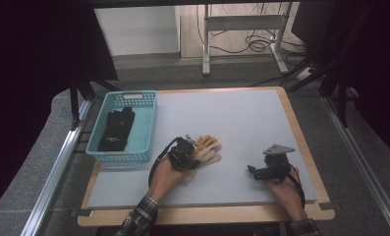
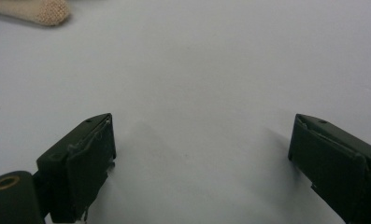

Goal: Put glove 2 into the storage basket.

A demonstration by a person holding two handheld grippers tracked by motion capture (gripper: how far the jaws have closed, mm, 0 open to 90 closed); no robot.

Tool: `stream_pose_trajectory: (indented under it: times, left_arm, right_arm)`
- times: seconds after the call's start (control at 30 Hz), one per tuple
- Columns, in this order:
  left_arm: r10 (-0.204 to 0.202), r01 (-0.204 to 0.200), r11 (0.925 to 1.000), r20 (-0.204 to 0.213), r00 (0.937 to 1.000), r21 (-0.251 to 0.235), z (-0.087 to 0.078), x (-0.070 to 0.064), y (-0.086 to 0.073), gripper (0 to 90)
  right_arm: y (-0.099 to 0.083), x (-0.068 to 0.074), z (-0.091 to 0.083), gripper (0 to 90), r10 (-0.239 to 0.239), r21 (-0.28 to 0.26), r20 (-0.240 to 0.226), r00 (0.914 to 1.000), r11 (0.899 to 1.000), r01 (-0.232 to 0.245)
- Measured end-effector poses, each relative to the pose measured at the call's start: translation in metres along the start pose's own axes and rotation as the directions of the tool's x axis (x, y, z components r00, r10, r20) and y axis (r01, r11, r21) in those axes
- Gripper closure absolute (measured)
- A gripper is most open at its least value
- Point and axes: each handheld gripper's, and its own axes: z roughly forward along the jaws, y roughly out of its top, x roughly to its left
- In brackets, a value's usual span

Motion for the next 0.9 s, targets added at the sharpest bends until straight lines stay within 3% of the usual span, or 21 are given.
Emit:
stream_pose_trajectory:
  times: [0.53, 0.73, 0.9]
  left_arm:
    - [-0.052, 0.048, 0.9958, -0.043, 0.9977, -0.078, -0.048, 0.030, 0.021, 55.1]
    - [-0.078, 0.071, 0.9933, -0.085, 0.9933, -0.092, -0.071, 0.048, 0.026, 54.8]
    - [-0.119, 0.106, 0.9884, -0.119, 0.9857, -0.108, -0.090, 0.065, 0.027, 54.5]
  right_arm:
    - [0.000, 0.000, 0.000, 7.2, 0.000, 0.000, 0.000, 1.0000, 1.000, 0.000]
    - [0.000, 0.000, 0.000, 7.2, 0.000, 0.000, 0.000, 1.0000, 1.000, 0.000]
    - [0.000, 0.000, 0.000, 7.2, 0.000, 0.000, 0.000, 1.0000, 1.000, 0.000]
